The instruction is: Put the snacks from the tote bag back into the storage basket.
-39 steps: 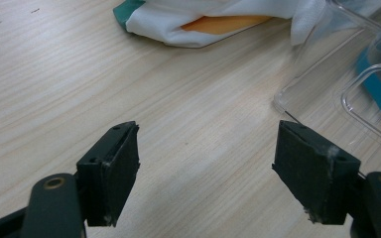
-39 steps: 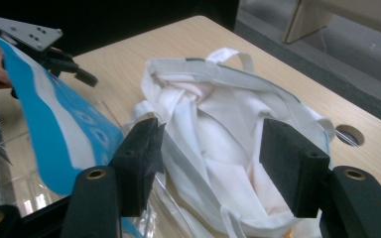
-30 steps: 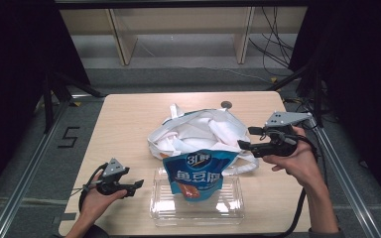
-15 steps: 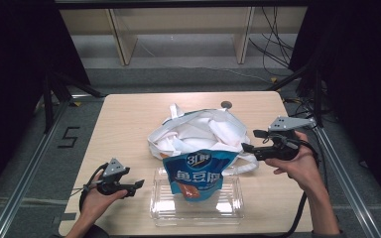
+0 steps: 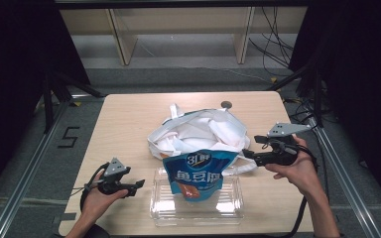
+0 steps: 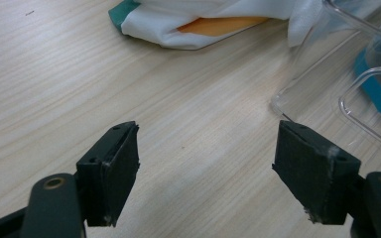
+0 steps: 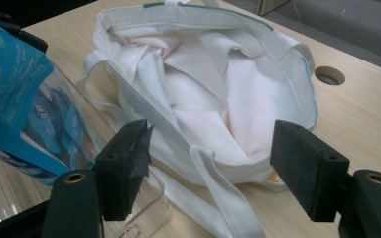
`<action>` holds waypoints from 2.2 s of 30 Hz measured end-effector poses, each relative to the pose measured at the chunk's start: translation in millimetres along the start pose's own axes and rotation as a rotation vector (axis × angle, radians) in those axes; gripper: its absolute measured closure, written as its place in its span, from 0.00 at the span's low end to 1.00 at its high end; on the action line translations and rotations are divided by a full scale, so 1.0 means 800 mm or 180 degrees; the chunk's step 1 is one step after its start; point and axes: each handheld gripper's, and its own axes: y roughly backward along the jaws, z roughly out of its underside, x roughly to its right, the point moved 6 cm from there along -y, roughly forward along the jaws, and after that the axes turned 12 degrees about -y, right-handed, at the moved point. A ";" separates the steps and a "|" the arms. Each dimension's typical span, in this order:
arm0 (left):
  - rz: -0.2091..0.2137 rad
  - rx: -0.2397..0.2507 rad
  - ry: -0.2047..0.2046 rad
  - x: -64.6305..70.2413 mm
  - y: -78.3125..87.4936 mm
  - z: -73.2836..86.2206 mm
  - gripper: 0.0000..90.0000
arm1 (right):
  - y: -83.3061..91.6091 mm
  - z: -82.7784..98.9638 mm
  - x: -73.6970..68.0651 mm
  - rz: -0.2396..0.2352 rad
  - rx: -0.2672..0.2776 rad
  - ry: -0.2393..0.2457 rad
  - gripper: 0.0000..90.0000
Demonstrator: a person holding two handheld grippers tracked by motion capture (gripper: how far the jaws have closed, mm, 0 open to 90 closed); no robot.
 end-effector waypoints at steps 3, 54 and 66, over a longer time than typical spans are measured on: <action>0.0003 0.0002 0.0084 0.001 0.001 0.001 0.28 | -0.001 0.008 0.000 0.0003 -0.0073 -0.0060 0.34; -0.0047 0.0023 -0.0028 0.001 0.000 0.003 0.27 | -0.010 0.166 0.020 0.0405 -0.0358 -0.0378 0.27; -0.0051 0.0028 0.0031 0.002 -0.001 0.003 0.27 | -0.014 0.182 0.020 0.0432 -0.0457 -0.0346 0.25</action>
